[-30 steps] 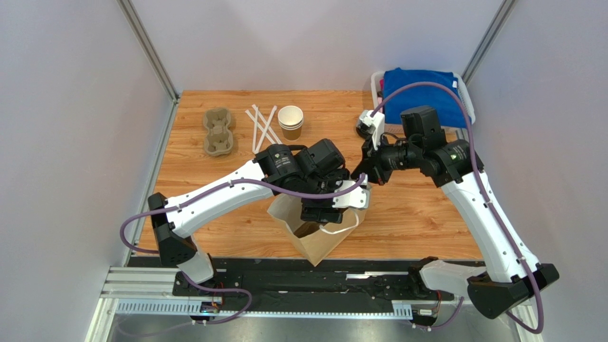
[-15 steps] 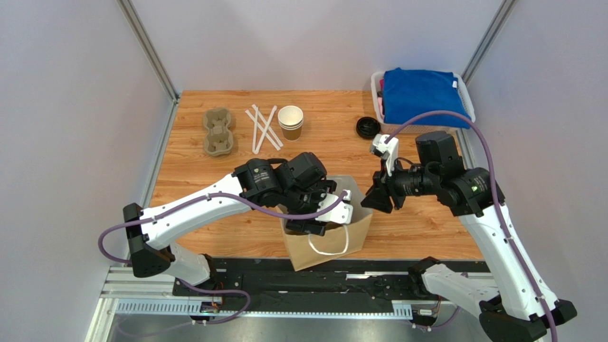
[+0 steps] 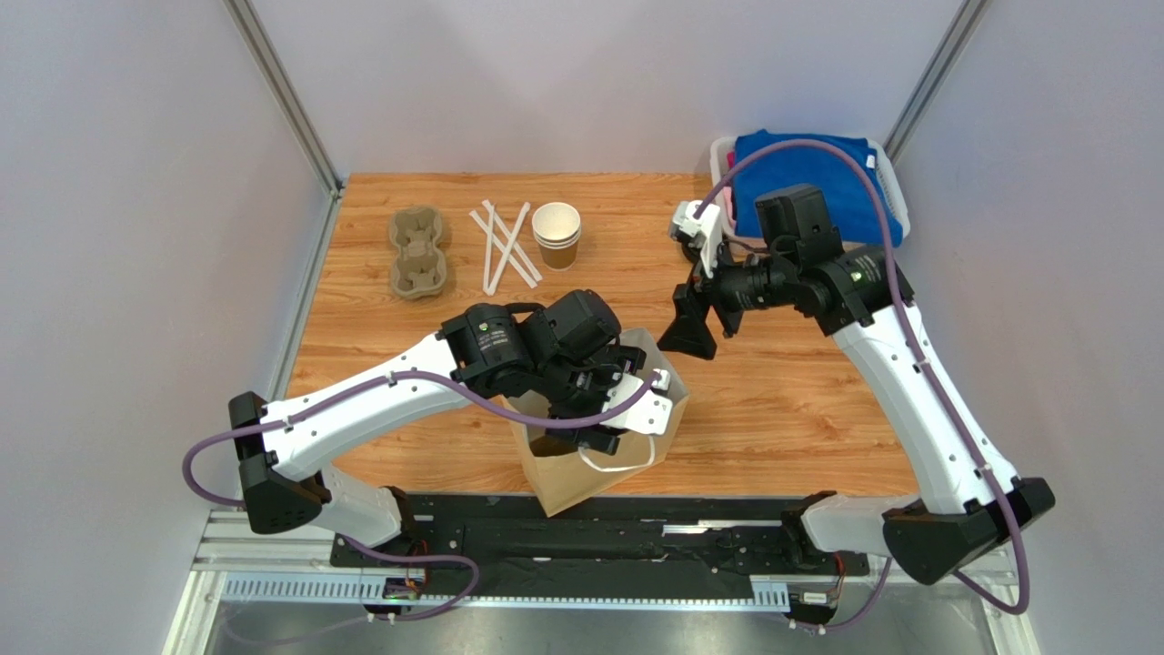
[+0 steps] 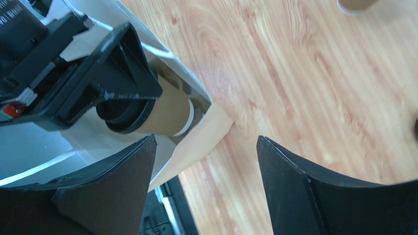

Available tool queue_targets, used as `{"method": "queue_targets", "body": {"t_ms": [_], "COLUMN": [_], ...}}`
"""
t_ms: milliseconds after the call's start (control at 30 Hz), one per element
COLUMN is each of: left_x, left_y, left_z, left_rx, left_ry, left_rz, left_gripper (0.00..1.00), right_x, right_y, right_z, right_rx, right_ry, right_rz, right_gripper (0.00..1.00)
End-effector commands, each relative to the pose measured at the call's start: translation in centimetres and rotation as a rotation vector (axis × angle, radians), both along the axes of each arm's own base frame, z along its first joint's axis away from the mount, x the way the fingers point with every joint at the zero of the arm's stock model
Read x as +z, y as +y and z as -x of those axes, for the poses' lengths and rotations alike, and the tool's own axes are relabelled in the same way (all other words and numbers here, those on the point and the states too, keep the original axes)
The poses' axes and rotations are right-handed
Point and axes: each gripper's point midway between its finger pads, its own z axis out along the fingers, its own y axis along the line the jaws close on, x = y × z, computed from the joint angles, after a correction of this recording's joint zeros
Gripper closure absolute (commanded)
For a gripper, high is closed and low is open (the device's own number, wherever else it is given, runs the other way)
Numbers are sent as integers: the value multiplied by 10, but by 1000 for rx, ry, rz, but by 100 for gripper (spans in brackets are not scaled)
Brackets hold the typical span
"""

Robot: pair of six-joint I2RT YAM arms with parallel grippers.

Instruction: Pack the takeout coffee

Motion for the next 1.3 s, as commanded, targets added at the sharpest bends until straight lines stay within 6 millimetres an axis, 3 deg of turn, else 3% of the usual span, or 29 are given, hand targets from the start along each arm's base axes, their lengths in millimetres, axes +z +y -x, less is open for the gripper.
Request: {"method": "queue_targets", "body": {"t_ms": [0,167,367,700,800,900,933,1000,1133,1267], "left_x": [16,17,18,13,11,11,12,13,14,12], "left_y": [1,5,13,16,17,20,21,27,39,48], "left_z": [3,-1,-5,-3,-3,-5,-6,-12,-22,-33], "left_rx": [-27,23,70,74,77,90,98,134,203,266], "left_ry": [-16,-24,-35,-29,-25,-34,-34,-30,-10,-4], "left_rz": [56,43,32,20,13,11,10,7,5,7], "left_gripper": [68,68,68,68,69,69,69,69,69,69], "right_x": [32,32,11,-7,-15,-21,-22,-21,-16,-5], "right_y": [25,49,71,96,98,97,96,92,82,68], "right_z": [-17,-25,-30,-17,-11,-11,-11,-13,-18,-7], "right_rx": [161,282,436,633,671,678,676,655,554,495], "right_ry": [-167,-208,-257,-282,-268,-256,-252,-248,-224,-238], "right_rz": [-89,-99,-73,-47,-30,-7,2,27,55,43], "right_gripper": [19,18,17,21,30,50,72,98,100,100]}}
